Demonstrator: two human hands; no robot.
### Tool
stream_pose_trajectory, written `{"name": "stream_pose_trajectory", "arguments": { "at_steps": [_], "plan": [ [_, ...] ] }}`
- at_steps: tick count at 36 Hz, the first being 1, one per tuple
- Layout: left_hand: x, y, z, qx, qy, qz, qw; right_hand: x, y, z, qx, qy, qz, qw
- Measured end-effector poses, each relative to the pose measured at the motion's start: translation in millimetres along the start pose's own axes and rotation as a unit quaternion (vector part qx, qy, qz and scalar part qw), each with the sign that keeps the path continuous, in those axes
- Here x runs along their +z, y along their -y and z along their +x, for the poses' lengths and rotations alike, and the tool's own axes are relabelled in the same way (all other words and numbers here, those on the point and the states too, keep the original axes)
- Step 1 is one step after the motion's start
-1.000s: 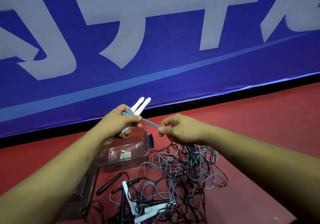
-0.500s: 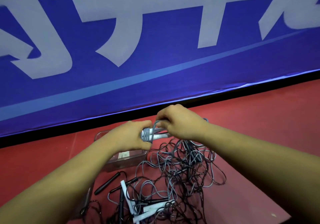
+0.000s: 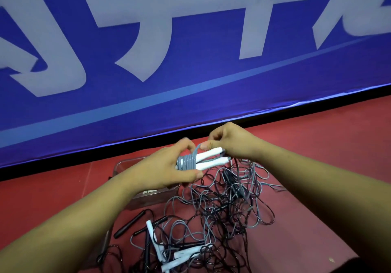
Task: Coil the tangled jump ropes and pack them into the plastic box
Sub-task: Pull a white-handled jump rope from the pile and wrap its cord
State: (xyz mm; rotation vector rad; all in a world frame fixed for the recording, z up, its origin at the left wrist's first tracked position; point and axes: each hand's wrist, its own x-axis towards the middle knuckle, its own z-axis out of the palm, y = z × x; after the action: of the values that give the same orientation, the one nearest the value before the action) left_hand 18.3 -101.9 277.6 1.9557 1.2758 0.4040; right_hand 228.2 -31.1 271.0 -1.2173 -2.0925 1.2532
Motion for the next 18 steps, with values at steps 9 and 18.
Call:
{"name": "stream_pose_trajectory", "arguments": {
  "at_steps": [9, 18],
  "plan": [
    [-16, -9, 5, -0.025, -0.188, -0.223, 0.956, 15, -5, -2, 0.055, 0.078, 0.172, 0.980],
    [-43, 17, 6, -0.101, -0.318, -0.287, 0.898, 33, -1, 0, 0.050, 0.127, 0.195, 0.971]
  ]
}}
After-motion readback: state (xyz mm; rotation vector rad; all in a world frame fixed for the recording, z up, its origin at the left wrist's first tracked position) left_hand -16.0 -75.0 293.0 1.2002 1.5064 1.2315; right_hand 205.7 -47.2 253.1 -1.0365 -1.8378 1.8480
